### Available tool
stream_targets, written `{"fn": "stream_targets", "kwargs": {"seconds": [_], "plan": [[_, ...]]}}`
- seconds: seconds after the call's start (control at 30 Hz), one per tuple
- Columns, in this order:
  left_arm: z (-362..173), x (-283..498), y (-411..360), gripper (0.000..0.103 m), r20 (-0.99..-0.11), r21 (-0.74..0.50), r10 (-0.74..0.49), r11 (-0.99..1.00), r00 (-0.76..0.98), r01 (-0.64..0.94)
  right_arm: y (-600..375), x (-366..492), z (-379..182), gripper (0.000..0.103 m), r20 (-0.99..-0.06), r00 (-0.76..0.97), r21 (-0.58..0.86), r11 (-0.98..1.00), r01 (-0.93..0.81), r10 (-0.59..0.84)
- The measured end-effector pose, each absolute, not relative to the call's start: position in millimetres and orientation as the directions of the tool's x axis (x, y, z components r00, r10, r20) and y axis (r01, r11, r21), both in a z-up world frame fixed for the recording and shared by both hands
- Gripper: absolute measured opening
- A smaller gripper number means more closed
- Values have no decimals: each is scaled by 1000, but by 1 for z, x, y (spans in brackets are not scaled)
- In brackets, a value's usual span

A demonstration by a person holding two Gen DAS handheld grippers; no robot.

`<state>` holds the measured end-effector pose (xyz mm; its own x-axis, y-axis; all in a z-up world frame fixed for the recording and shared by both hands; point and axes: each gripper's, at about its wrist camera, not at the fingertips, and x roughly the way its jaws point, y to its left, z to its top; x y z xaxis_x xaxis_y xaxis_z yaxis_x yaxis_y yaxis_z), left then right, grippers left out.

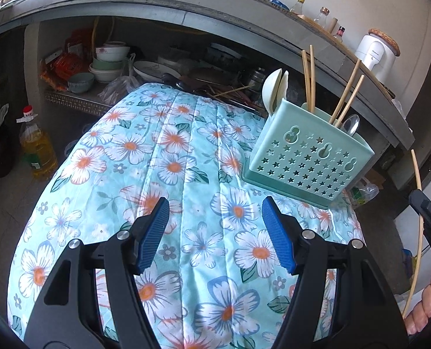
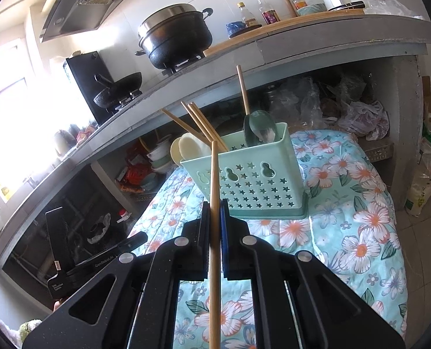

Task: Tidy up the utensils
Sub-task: 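Carry the chopstick over the holder, lower it in and open the right gripper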

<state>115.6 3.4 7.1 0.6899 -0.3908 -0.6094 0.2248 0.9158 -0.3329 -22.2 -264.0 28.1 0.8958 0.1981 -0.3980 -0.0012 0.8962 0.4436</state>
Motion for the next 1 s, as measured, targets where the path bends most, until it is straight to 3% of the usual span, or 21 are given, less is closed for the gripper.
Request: {"fn": "stream_targets", "kwargs": {"seconds": [0.83, 1.0], "plan": [[-11, 124, 7, 62, -675, -330, -365, 927, 641, 180, -262, -22, 28, 7, -393, 895, 452, 892, -10, 210], [-13, 125, 5, 62, -686, -324, -360, 929, 632, 177, -285, -24, 42, 7, -317, 914, 521, 852, -55, 253]]}}
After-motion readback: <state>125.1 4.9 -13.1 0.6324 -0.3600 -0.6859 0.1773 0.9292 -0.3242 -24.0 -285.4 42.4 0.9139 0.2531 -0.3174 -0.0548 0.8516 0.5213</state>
